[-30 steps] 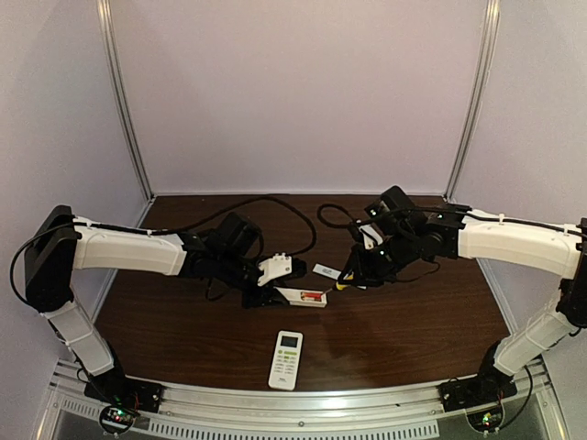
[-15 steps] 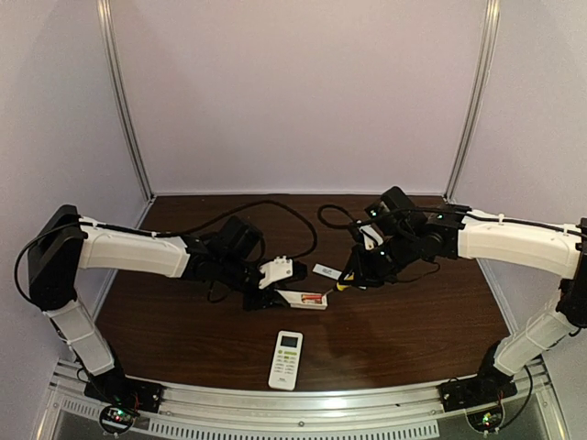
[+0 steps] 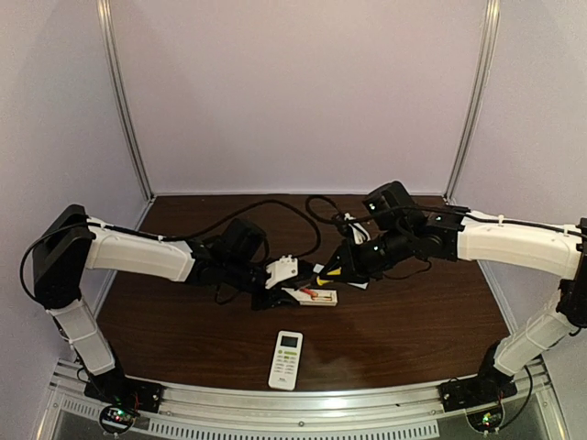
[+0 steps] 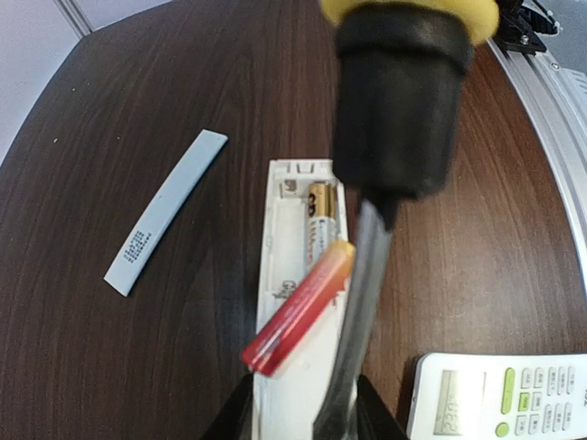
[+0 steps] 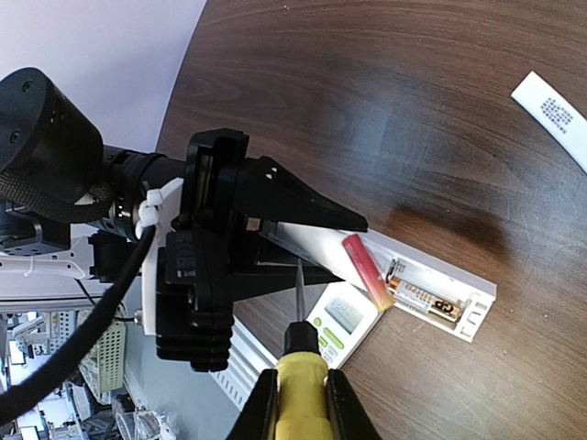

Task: Unload the batteries from the remote control
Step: Remove the battery from the remote control without the battery cover.

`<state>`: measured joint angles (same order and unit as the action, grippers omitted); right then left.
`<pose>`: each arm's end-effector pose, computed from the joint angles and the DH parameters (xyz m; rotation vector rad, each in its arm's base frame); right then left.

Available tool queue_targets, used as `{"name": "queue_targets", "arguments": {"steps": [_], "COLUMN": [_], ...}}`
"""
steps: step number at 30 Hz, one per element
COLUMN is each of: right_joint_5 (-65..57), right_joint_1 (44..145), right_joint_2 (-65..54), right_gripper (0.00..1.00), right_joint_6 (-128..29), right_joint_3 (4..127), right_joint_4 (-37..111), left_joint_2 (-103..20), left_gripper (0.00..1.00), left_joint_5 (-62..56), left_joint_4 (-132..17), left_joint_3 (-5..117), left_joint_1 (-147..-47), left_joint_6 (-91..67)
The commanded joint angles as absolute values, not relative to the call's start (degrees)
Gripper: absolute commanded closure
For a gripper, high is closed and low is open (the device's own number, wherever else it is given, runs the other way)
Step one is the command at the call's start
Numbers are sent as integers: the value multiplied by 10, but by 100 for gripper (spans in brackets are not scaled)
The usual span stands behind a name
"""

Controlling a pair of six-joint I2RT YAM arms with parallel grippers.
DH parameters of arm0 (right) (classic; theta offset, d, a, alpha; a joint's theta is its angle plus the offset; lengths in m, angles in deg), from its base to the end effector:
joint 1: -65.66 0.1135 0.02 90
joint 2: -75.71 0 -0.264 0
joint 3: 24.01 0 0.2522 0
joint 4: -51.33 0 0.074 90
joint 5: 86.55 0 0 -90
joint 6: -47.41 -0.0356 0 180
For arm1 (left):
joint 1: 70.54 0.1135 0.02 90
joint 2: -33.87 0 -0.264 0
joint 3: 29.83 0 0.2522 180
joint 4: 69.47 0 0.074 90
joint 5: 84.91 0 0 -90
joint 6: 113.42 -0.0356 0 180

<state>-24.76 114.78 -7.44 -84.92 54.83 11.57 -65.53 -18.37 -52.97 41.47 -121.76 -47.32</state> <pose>0.1939 0.2497 0.2834 -0.4360 2.6131 1.2614 0.2154 -0.2907 0.1803 1.6084 1.7538 -0.7125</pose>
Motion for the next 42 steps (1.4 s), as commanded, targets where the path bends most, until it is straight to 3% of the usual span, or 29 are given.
{"name": "queue_targets", "arguments": {"steps": [1, 42], "right_joint_5": [-258, -185], "right_joint_1": [1149, 1148], "right_joint_2": [-78, 4], "right_gripper": [100, 100], "right_joint_6": [-842, -771], "right_joint_3": [563, 583], "right_joint_4": [127, 26], "left_joint_2": [-654, -597], "left_gripper": [100, 100], "left_joint_5": [-198, -131], "left_joint_4": [-571, -567], "left_joint_3": [426, 423], "left_joint_1": [-1220, -1220], "left_joint_6": [-468, -489]}}
